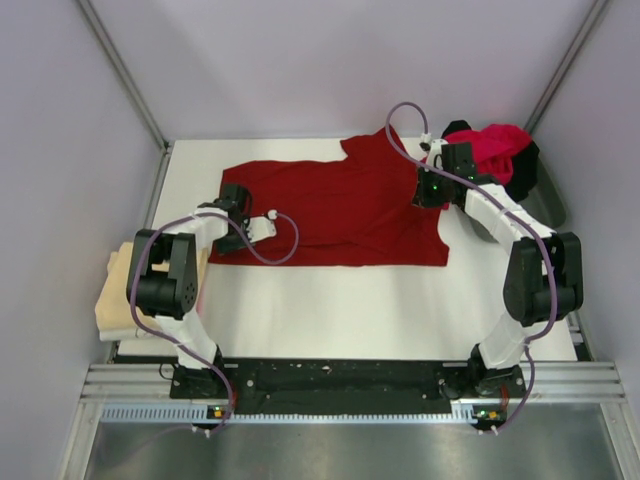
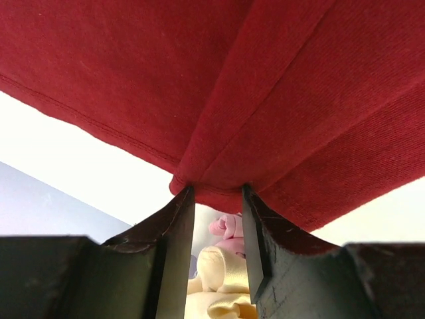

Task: Fold and stack the t-shirts
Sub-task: Fold the flattened tshirt in 1/3 of the way

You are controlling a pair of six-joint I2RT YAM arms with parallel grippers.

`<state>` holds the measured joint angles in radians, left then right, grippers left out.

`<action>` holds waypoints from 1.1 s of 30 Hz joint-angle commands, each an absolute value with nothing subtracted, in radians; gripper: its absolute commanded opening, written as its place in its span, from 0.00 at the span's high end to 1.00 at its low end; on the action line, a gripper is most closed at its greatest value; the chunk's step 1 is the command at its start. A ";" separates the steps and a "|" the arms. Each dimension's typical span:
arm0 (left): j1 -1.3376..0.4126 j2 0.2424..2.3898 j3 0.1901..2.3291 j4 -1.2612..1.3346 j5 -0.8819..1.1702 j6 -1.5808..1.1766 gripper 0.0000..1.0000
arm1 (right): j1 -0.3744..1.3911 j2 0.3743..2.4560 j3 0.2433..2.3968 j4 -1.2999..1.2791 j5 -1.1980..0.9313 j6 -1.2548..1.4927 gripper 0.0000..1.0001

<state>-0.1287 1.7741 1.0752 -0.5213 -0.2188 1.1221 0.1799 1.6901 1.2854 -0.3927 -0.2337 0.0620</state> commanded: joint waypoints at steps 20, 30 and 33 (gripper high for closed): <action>-0.045 1.781 1.321 -0.647 -0.129 0.878 1.00 | 0.156 1.654 1.364 -0.385 -0.176 0.058 1.00; -0.037 1.936 1.469 -0.657 -0.152 0.743 1.00 | 0.150 1.799 1.499 -0.368 -0.178 0.031 1.00; -0.037 1.956 1.477 -0.650 -0.156 0.724 1.00 | 0.152 1.818 1.502 -0.365 -0.176 0.028 1.00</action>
<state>-0.0433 1.9339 1.4399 -0.6361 -0.1539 0.7856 0.1604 1.7916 1.4532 -0.3931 -0.1783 0.0505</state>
